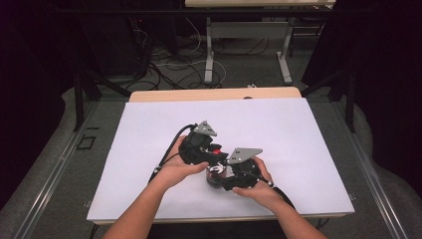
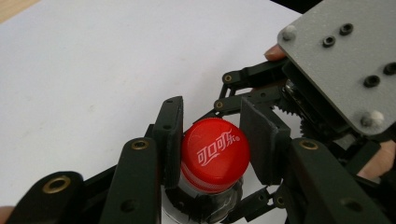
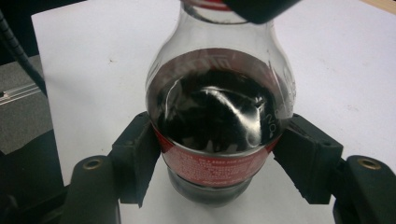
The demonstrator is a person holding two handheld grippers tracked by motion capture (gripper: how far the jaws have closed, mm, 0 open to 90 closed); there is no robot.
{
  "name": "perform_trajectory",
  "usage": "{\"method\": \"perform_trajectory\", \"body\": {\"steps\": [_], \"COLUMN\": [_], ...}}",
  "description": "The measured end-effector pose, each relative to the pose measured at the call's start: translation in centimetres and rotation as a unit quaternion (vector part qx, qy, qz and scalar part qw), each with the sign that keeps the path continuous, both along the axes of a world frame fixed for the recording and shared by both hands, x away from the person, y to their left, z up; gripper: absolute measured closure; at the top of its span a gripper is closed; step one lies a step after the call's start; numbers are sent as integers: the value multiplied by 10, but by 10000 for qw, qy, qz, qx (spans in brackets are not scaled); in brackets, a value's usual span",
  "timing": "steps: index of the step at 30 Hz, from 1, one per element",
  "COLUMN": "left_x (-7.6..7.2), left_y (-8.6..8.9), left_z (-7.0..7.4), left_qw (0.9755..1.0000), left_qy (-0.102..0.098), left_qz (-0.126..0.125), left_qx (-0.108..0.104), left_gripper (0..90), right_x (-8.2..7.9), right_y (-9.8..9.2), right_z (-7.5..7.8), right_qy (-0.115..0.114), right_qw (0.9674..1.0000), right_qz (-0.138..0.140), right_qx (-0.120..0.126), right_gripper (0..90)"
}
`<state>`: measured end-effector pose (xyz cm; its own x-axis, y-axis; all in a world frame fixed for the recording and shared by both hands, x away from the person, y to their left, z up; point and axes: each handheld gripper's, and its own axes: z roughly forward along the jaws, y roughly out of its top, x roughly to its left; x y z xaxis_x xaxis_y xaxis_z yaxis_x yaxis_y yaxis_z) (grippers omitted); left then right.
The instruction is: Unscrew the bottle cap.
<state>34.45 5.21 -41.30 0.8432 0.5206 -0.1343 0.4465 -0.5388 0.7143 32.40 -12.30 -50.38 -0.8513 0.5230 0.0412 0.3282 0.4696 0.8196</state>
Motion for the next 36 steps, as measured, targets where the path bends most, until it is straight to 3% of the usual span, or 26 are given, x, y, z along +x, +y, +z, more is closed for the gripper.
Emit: {"method": "perform_trajectory", "body": {"steps": [5, 7, 10, 14, 16, 19, 20, 21, 22, 24, 27, 32, 36], "left_x": [-4, -6, -9, -9, -8, -6, -3, -3, -1, -1, 2, 9, 14], "left_y": [-5, -7, -11, -14, -13, -8, -2, -2, 4, 5, 11, 18, 22], "left_z": [-1, -2, -4, -5, -4, 1, 6, 6, 10, 11, 13, 8, 3], "left_qw": [9990, 9977, 9947, 9927, 9934, 9946, 9968, 9968, 9985, 9987, 9998, 9978, 9943], "left_qy": [-57, -101, -170, -150, -165, -220, -120, -120, -109, -50, -35, 33, 98], "left_qz": [449, 657, 1011, 1199, 1133, 1011, 764, 764, 470, 406, -47, -657, -1048], "left_qx": [24, 96, 44, -7, -27, -49, -200, -200, -265, -312, -192, -30, -175], "left_gripper": [611, 611, 611, 610, 605, 500, 481, 460, 434, 408, 389, 419, 483], "right_x": [0, 0, 1, 1, 2, 2, 2, 2, 2, 1, 1, 0, -1], "right_y": [0, 2, 3, 3, 1, -1, -1, 0, 0, -1, 1, 1, 2], "right_z": [-1, -1, -2, -3, -2, -1, -2, -1, -2, -1, -1, 0, 0], "right_qy": [-24, -19, -54, -24, 11, 44, 19, 63, 55, 119, 89, 128, 124], "right_qw": [9999, 9997, 9994, 9993, 9995, 9996, 9996, 9996, 9996, 9998, 9999, 9999, 9998], "right_qz": [-114, -236, -330, -358, -317, -271, -280, -286, -261, -170, -132, 88, 165], "right_qx": [-42, -89, -121, -107, -82, -99, -46, -14, -13, -39, 32, -3, 72], "right_gripper": [333, 332, 332, 331, 331, 330, 330, 330, 330, 329, 329, 328, 328]}}
